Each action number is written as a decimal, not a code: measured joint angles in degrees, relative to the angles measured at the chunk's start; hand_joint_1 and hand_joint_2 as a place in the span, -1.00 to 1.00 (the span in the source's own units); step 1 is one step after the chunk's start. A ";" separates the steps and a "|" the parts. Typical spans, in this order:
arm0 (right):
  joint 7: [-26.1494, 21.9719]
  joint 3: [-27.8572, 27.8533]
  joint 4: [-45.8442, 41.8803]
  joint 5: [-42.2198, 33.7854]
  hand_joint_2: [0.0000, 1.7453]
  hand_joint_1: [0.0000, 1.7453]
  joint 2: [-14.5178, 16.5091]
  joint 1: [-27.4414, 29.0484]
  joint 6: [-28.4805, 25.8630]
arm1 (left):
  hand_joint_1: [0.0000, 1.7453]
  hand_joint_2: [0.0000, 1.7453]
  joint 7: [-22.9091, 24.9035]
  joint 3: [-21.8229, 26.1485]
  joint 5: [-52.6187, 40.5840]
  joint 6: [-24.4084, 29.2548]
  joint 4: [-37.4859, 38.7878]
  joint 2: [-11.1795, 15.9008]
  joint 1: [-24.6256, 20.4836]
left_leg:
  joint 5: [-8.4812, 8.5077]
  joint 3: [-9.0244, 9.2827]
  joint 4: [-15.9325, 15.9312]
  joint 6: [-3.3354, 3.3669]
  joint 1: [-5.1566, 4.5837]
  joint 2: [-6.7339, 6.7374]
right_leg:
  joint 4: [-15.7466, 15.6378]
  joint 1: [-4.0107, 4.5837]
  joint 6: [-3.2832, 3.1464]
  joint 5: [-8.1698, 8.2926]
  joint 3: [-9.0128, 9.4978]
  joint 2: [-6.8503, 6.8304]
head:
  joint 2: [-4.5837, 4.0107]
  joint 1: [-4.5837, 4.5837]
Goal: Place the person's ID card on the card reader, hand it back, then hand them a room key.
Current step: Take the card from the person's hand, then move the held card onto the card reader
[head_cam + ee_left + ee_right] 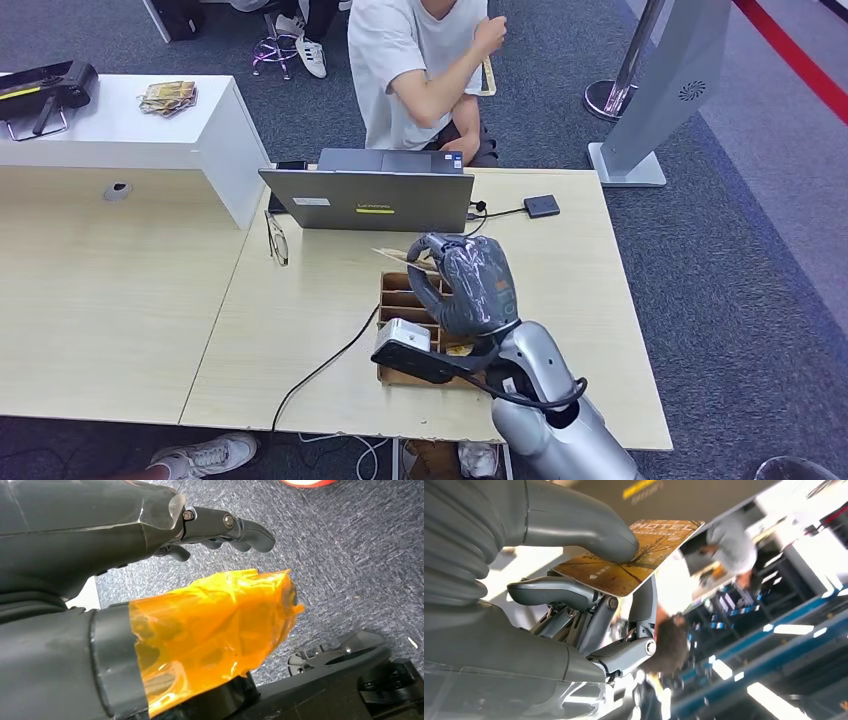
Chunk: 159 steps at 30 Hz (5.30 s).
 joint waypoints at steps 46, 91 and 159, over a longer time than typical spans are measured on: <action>-17.43 -8.76 -4.79 -52.29 1.00 1.00 -3.74 14.55 29.40 | -1.00 -1.00 -1.52 1.81 1.50 1.72 0.00 0.15 1.04 | -0.02 0.00 0.00 0.03 0.00 0.02 | -0.02 0.00 0.01 -0.01 -0.01 0.00 | 0.00 0.00; -16.50 -20.17 3.05 -60.31 1.00 1.00 -10.52 22.63 35.25 | -1.00 -1.00 -1.63 2.72 1.61 2.21 0.00 0.19 1.10 | -0.04 -0.01 0.00 0.04 -0.02 0.01 | -0.06 -0.02 0.01 -0.01 -0.01 0.00 | 0.00 0.01; -10.94 -32.08 7.50 -46.15 1.00 1.00 -18.71 24.06 30.58 | -1.00 -1.00 -1.63 2.73 1.05 2.49 0.00 0.22 1.13 | -0.05 -0.03 0.01 0.07 -0.04 0.00 | -0.07 -0.02 0.02 -0.01 0.00 -0.01 | 0.00 -0.01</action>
